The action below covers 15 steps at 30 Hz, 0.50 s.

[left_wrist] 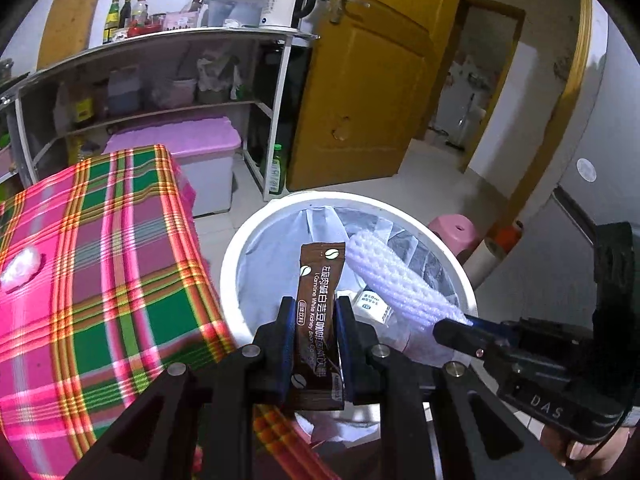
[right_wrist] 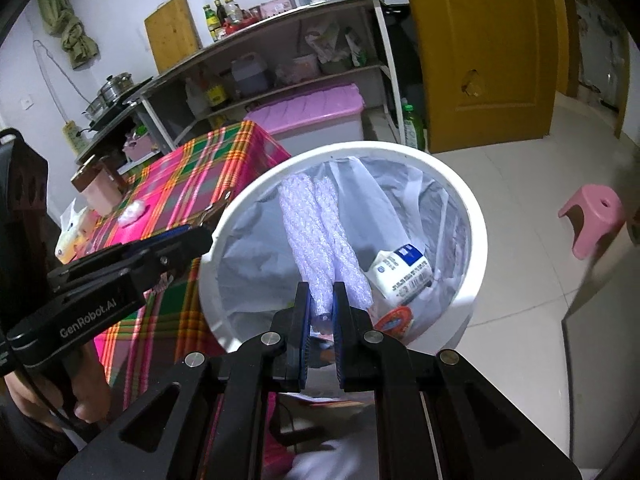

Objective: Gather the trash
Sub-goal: 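Open both tools over the bin to drop the wrapper and sleeve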

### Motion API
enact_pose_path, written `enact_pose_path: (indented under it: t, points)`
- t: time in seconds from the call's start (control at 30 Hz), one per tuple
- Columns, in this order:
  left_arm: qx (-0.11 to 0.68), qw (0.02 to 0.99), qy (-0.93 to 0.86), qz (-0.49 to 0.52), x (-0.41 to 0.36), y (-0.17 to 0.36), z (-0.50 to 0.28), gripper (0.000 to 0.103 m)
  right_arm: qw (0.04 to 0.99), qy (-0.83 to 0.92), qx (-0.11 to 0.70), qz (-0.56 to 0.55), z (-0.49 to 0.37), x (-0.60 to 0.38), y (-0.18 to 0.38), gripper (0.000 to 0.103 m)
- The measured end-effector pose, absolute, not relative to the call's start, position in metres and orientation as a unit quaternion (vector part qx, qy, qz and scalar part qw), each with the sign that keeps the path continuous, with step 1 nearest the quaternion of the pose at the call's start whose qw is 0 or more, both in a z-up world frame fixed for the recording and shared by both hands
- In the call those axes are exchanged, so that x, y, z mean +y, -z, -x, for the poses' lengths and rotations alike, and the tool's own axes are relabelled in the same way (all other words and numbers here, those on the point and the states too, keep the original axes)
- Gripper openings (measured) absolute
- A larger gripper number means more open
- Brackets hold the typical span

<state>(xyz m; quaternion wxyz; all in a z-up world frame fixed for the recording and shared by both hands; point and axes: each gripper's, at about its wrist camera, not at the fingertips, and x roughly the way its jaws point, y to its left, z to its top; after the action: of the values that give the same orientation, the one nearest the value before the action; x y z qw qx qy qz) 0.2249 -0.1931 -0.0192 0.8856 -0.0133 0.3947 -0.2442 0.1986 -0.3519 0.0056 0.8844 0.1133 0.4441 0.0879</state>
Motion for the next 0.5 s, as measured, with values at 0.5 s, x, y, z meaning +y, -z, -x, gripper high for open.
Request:
enact_pose_path:
  t: [0.5]
  points:
    - [0.398,0.883,0.25,0.023,-0.1971,0.0197,-0.2315,0.025,0.884,-0.078,0.447,-0.112,-0.1998,-0.3581,-0.0033,0.026]
